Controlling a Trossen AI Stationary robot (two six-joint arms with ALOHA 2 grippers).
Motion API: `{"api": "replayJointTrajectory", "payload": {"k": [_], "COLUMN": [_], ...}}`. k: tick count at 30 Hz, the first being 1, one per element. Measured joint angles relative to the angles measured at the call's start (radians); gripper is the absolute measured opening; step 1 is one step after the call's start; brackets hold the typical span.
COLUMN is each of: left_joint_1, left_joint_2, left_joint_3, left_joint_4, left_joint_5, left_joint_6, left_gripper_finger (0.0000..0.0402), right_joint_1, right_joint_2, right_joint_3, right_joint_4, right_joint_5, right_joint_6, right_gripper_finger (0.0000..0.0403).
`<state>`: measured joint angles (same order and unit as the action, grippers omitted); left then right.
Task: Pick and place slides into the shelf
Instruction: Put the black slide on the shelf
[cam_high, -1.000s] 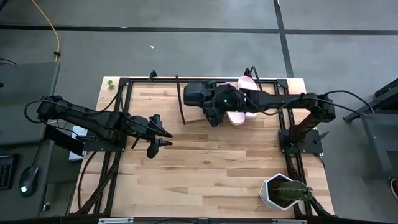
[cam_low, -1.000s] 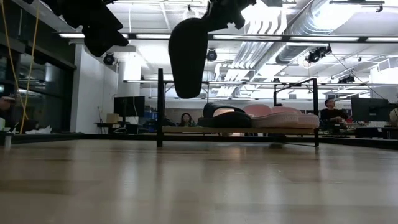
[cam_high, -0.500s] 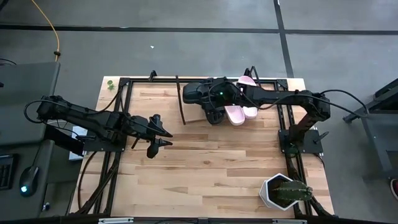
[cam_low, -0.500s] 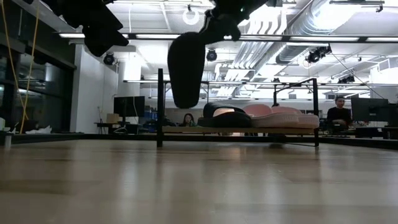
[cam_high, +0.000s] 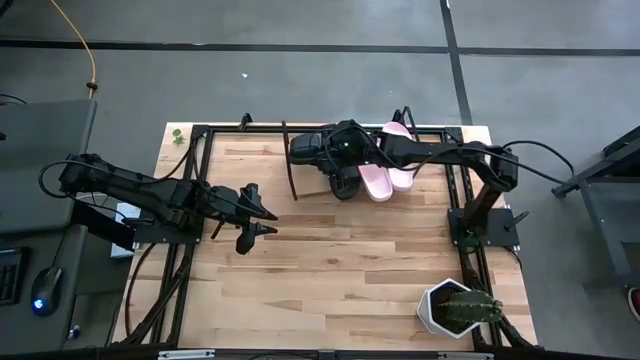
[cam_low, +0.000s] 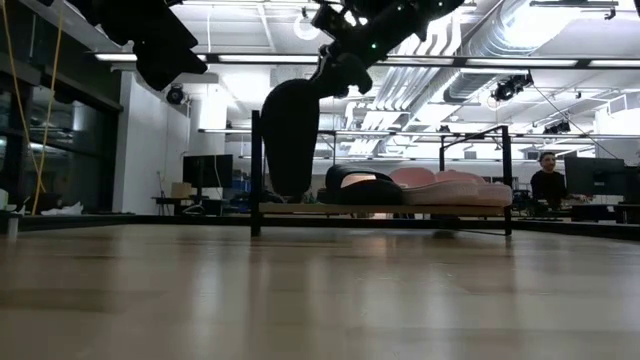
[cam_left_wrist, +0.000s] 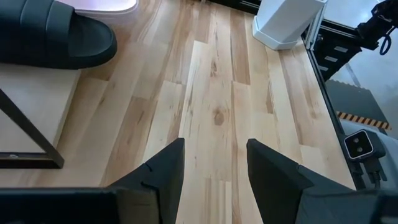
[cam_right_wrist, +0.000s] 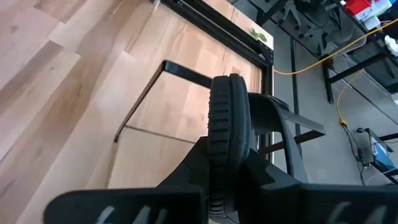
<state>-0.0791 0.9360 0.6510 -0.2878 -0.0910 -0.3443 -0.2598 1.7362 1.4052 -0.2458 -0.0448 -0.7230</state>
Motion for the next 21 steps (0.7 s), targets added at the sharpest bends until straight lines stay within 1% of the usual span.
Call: {"api": "replayJointTrajectory", "payload": {"k": [9,11,15,18,21], "left_joint_1": [0.000,0.000,0.000,0.000,0.000], "left_joint_2": [0.000,0.000,0.000,0.000,0.000], "left_joint_3": [0.000,0.000,0.000,0.000,0.000], "left_joint_4": [-0.001,0.000,-0.001,-0.002,-0.002], "left_joint_5": [0.000,0.000,0.000,0.000,0.000], "left_joint_6": [0.000,0.000,0.000,0.000,0.000], "left_gripper_finger": [0.0156,0.0156,0.0156,0.0156,0.0156], "right_joint_1": [-0.002,-0.003,-0.004,-0.004,-0.006], "right_joint_2": [0.060,0.068,0.068,0.068,0.068], "right_joint_3": [0.000,-0.006,-0.047,-0.084,-0.133], "right_joint_4": [0.001,0.024,0.052,0.032,0.049], "right_joint_5": [-0.006,-0.007,-0.016,-0.022,-0.044], "right_joint_6": [0.002,0.006,0.013,0.035,0.050], "right_gripper_finger": [0.0015,0.0015,0.0015,0.0015,0.0015]}}
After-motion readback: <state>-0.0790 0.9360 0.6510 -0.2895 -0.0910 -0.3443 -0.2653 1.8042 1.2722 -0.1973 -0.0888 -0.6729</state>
